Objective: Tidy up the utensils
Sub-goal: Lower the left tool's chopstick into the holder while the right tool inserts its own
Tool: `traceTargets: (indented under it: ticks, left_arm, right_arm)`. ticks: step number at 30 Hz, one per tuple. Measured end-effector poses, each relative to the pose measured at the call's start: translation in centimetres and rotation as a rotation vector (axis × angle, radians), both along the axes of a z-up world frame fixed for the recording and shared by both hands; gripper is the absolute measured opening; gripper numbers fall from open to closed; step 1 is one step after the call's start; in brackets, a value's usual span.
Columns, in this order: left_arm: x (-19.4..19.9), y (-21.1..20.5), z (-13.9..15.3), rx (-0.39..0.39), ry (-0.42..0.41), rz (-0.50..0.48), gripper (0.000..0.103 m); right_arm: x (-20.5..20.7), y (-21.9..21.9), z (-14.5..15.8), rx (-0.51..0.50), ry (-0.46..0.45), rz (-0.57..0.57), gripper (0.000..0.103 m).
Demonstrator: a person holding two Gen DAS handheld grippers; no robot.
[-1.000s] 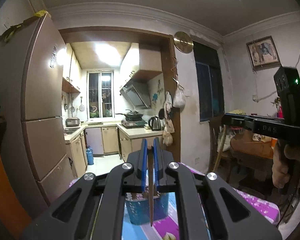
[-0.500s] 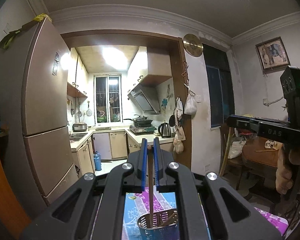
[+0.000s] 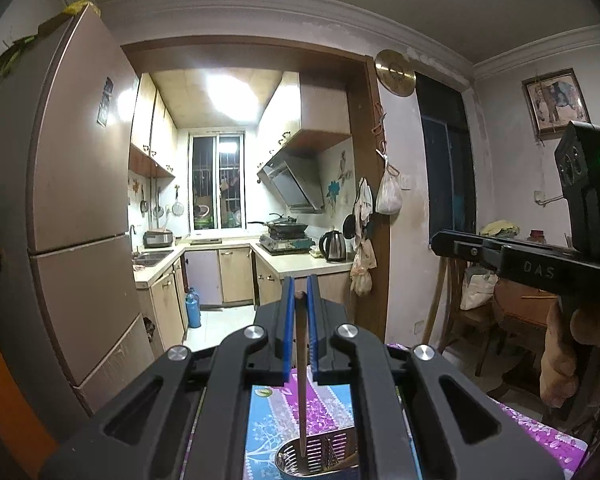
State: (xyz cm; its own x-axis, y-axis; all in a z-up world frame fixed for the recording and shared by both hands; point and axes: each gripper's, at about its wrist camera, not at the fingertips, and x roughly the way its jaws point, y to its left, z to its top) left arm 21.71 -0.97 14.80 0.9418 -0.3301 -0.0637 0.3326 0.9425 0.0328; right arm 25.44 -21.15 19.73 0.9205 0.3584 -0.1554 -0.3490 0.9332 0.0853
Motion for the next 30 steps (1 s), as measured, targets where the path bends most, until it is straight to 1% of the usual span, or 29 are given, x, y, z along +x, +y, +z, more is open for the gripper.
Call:
traceTargets:
  ticks: [6,15,30]
  left_arm:
    - [1.3,-0.1,-1.5,0.008,0.024,-0.005,0.005]
    - [3.1,-0.3,-2.8,0.008,0.059,-0.004,0.005]
    - [4.7,-0.4,-3.6,0.012,0.095,-0.003,0.005]
  right_arm:
    - [1.8,0.4,-1.7,0.008,0.031,0.005,0.008]
    - [3.7,1.0,-4.1,0.009,0.071,0.005,0.008]
    - [4.4,1.1,-4.8,0.008,0.08,0.006,0.008]
